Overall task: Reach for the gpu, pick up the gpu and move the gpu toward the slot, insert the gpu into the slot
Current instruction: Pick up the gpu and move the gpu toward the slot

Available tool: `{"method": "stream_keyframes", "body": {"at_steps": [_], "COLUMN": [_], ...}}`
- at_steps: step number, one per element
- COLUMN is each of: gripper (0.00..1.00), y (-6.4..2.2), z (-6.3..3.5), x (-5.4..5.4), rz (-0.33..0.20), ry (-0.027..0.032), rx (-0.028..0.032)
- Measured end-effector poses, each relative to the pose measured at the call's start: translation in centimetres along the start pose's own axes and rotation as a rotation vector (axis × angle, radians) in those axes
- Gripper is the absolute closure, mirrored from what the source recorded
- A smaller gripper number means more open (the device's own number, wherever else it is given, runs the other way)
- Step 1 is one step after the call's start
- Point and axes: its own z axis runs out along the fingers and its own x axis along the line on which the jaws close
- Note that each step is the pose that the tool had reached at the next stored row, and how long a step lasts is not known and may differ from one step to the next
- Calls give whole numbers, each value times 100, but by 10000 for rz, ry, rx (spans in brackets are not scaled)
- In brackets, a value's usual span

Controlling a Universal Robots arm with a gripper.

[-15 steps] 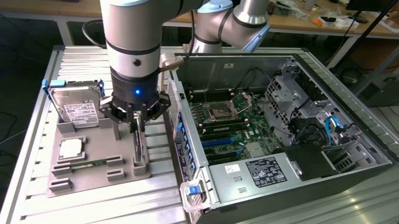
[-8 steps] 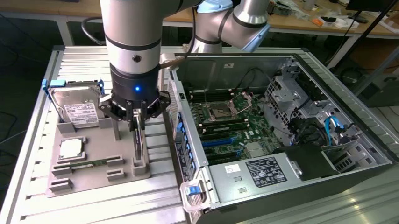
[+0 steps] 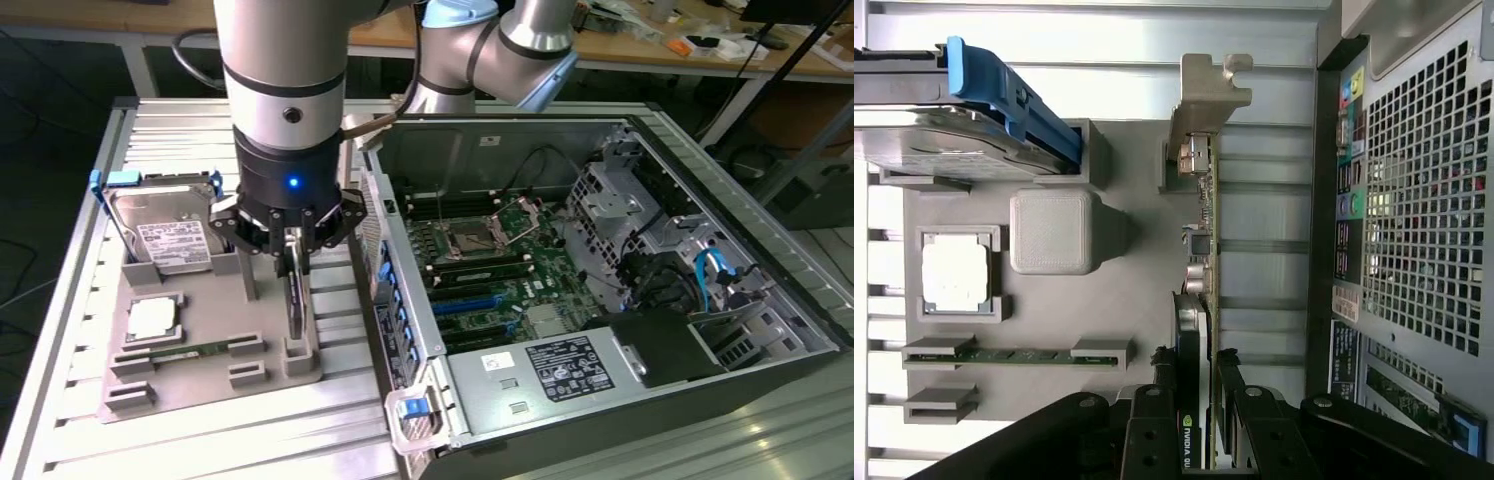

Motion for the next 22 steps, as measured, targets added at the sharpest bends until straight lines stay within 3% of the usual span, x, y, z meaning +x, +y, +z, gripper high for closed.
{"method": "stream_keyframes", "body": {"at_steps": [8,16,19,22], "gripper": [73,73,73,73], "y": [4,13,18,22], "z": [-116,-426,-634,-741], "x": [0,-4,-8,-10], "rz": [0,2,3,4], "ry": [-1,2,4,6], "rx": [12,93,174,218]}}
